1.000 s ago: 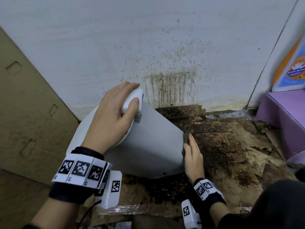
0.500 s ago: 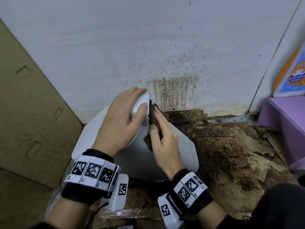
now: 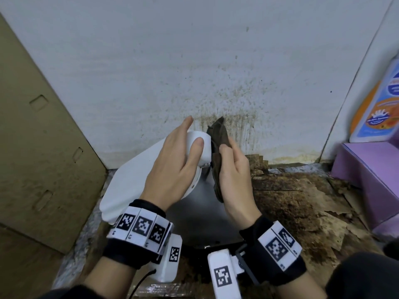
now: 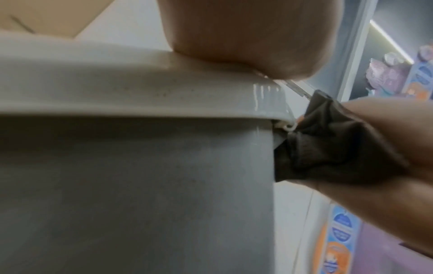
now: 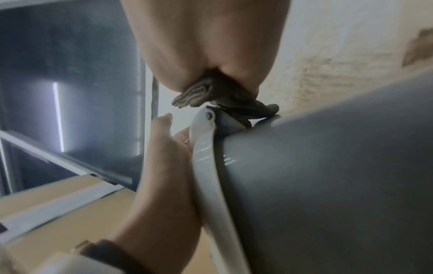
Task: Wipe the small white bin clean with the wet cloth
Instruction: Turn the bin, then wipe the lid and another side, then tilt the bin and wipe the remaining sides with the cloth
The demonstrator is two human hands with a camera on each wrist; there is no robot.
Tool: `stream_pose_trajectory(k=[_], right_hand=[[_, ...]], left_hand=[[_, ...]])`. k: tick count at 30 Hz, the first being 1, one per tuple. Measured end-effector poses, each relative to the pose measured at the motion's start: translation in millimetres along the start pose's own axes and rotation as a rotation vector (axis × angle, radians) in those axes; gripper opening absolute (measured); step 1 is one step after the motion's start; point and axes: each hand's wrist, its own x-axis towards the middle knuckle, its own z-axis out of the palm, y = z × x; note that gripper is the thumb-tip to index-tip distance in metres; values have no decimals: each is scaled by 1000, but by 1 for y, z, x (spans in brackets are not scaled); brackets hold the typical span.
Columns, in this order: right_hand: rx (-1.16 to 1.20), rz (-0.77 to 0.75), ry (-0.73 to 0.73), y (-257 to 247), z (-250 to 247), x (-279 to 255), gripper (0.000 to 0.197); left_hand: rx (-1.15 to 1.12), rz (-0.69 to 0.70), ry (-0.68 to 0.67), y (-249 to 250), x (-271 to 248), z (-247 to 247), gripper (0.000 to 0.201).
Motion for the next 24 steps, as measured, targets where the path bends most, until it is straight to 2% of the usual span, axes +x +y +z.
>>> stream_pose_trajectory(k=[6, 9, 13, 17, 19, 22, 24], right_hand=[[-175, -3, -5, 2, -13, 2, 44], [-227, -14, -15, 2, -25, 1, 46], [-281, 7, -13, 3, -39, -1, 50], [-288, 18, 28, 2, -57, -3, 52], [-294, 10, 44, 2, -67, -3, 46], [-281, 21, 88, 0, -83, -4, 34], [-304, 38, 131, 0, -94, -3, 34]], left_hand=[[-498, 19, 204, 20, -2, 4, 39], [-604, -19, 270, 23, -1, -3, 34], [-422, -53, 256, 10, -4, -14, 30], [-130, -199, 191, -20, -15, -22, 33], [17, -239, 169, -36, -22, -25, 35], [172, -220, 169, -54, -32, -28, 34], [239, -199, 150, -61, -38, -26, 33]])
